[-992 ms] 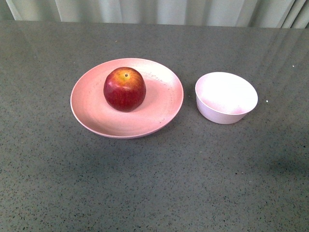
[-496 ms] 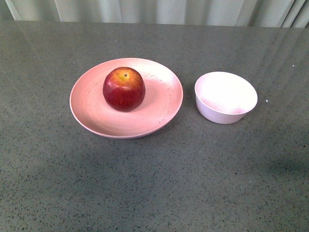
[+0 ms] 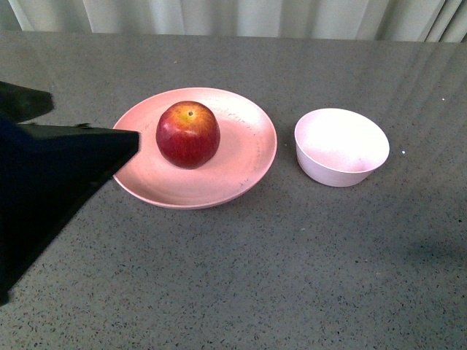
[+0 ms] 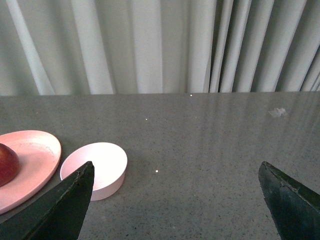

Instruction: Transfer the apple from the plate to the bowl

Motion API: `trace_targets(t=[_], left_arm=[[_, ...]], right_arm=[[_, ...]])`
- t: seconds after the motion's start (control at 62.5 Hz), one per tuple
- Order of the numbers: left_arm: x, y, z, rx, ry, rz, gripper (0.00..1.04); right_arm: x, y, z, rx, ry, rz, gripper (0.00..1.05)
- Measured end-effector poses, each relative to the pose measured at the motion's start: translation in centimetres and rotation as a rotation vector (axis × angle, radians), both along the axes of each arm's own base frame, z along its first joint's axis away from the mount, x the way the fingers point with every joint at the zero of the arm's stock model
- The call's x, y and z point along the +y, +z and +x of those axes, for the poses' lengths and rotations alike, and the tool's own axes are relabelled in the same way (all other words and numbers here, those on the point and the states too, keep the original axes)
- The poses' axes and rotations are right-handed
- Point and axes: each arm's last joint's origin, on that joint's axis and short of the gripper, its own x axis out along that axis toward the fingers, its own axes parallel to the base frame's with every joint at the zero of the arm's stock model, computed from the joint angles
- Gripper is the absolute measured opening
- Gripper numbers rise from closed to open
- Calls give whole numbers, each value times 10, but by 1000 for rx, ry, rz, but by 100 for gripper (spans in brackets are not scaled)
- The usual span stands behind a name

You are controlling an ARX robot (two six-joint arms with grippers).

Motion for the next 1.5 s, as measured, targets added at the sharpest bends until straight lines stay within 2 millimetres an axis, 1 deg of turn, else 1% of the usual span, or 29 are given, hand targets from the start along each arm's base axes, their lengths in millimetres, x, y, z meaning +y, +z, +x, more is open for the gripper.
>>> trace_targets(t=[0.24,0.352,0.512,0.576,0.656,0.768,0.928,1.2,1.504], left_arm=[[-45,-21,29,59,-58,37,96],[-59,-30,38,82,-67,50,96],[-75,-38,45,101,-86,63,96],[-85,-42,51,103,-89,73,96],[-91,-44,61,97,-65,86,96],[-94,-45,76,86,-26,89,96],[-87,-46,96,63,65,110,96],[-84,-57,111,53,135,161,96],[-84,-62,130,23,209,211,96]], right_arm=[[0,0,0,0,0,0,96],[0,0,0,0,0,0,96],[0,0,0,0,0,0,96],[0,0,0,0,0,0,96],[0,0,0,0,0,0,96],[0,0,0,0,0,0,96],[0,0,0,0,0,0,96],[0,0,0,0,0,0,96],[0,0,0,0,0,0,96]])
